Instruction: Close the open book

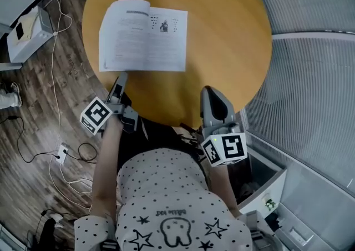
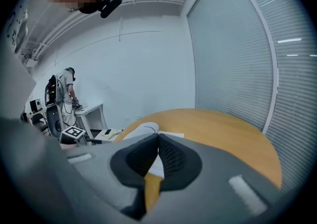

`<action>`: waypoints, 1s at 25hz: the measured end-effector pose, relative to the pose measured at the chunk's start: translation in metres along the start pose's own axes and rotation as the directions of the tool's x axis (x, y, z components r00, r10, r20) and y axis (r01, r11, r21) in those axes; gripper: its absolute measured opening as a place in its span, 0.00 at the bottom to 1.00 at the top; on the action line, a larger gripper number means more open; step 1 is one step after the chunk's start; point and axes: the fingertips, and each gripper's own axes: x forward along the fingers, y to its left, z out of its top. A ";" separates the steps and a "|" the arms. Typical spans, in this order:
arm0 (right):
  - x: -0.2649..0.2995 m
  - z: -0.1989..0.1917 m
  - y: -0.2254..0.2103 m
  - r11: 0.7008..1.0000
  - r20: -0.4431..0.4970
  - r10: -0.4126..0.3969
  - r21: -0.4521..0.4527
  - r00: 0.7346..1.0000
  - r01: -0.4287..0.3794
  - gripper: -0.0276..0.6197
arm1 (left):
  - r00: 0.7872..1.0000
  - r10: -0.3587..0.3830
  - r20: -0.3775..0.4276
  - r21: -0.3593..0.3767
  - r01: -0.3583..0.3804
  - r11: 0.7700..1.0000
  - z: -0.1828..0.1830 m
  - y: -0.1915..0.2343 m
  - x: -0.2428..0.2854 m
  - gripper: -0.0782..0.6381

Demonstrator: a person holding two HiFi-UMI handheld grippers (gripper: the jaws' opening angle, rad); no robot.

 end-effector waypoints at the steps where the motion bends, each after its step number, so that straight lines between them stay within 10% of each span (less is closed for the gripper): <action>1: 0.001 -0.004 -0.001 1.000 -0.006 0.002 0.006 1.000 -0.002 0.05 | 1.000 0.006 -0.006 -0.010 -0.006 1.000 -0.004 0.005 0.004 0.42; 10: 0.001 -0.028 -0.002 0.999 -0.057 -0.002 0.047 0.998 0.005 0.05 | 0.998 -0.009 0.055 -0.177 0.018 0.984 -0.002 0.019 0.030 0.42; 25: -0.002 -0.029 -0.002 0.999 -0.053 -0.010 0.043 0.999 0.012 0.05 | 0.981 0.032 0.190 -0.233 0.014 0.972 0.041 0.050 0.034 0.42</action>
